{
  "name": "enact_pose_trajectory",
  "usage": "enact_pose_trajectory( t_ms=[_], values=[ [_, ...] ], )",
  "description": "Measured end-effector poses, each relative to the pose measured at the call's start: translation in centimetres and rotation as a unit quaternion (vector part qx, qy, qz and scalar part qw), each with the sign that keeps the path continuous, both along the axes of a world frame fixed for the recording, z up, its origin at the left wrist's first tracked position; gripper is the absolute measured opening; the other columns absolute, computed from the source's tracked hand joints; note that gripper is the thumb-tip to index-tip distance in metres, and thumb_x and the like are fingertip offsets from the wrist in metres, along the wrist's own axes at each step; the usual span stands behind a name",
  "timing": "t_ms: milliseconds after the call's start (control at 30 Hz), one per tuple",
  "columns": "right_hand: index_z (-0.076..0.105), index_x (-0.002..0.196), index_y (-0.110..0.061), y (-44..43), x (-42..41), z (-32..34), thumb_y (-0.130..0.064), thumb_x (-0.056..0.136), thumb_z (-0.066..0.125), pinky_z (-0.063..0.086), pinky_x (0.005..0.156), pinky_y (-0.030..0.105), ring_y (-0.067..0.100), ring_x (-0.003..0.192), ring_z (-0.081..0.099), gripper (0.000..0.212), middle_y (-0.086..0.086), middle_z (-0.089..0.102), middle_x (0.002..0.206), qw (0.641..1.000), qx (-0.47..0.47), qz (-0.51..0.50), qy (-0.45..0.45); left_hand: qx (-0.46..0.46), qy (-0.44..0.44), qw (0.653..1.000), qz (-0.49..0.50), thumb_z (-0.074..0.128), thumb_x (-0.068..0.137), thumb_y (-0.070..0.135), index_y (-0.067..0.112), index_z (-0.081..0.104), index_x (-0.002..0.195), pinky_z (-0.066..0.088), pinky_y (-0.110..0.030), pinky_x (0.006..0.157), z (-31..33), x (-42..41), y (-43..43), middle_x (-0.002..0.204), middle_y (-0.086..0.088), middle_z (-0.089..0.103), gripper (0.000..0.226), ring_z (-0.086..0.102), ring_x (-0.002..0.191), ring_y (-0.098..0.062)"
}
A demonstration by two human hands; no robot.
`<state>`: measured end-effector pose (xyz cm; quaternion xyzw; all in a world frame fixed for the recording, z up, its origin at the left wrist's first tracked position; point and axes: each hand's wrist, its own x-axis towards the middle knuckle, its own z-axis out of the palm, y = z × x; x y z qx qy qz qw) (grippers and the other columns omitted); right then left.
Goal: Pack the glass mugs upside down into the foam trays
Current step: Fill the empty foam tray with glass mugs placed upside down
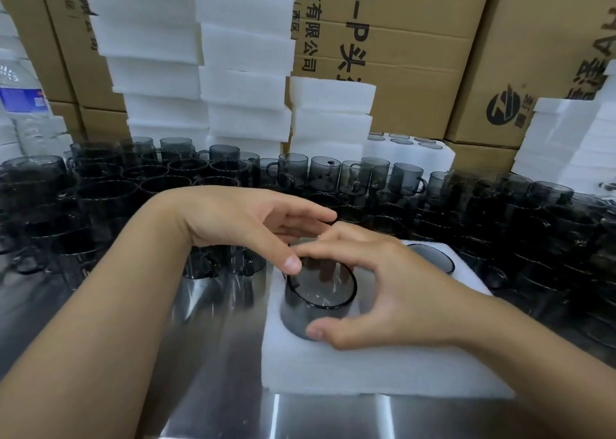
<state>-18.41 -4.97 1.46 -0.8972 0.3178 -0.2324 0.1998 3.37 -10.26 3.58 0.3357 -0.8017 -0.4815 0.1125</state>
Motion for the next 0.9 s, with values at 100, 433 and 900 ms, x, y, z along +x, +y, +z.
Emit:
enact_pose_trajectory(
  t_ms=[100, 433, 900],
  values=[
    [0.062, 0.123, -0.036, -0.1, 0.1, -0.2, -0.038, 0.066, 0.085, 0.036, 0.098, 0.017, -0.001, 0.111, 0.049, 0.061, -0.023, 0.051, 0.107, 1.000, 0.004, 0.002, 0.020, -0.027, -0.026, 0.999, 0.010, 0.080, 0.058, 0.030, 0.036, 0.037, 0.137, 0.034, -0.024, 0.111, -0.1, 0.0, -0.1, 0.144, 0.018, 0.045, 0.090, 0.040, 0.132, 0.005],
    [0.066, 0.110, -0.044, -0.5, -0.2, -0.3, -0.062, 0.054, 0.078, 0.039, 0.089, 0.020, 0.005, 0.099, 0.048, 0.061, -0.019, 0.053, 0.097, 0.995, 0.084, -0.042, -0.027, -0.080, -0.108, 0.990, 0.029, 0.080, 0.059, 0.039, 0.052, 0.029, 0.132, 0.041, -0.006, 0.080, 0.0, 0.1, -0.2, 0.136, 0.034, 0.042, 0.090, 0.044, 0.114, 0.018],
    [0.056, 0.106, -0.057, -1.3, -0.4, -0.8, -0.081, 0.048, 0.059, 0.029, 0.095, 0.023, -0.001, 0.106, 0.037, 0.063, -0.027, 0.044, 0.094, 0.992, 0.072, -0.048, 0.094, -0.105, -0.231, 0.966, 0.054, 0.081, 0.051, 0.056, 0.054, 0.022, 0.144, 0.039, -0.029, 0.107, 0.1, -0.6, 0.3, 0.140, 0.029, 0.038, 0.110, 0.039, 0.122, 0.010]
  ],
)
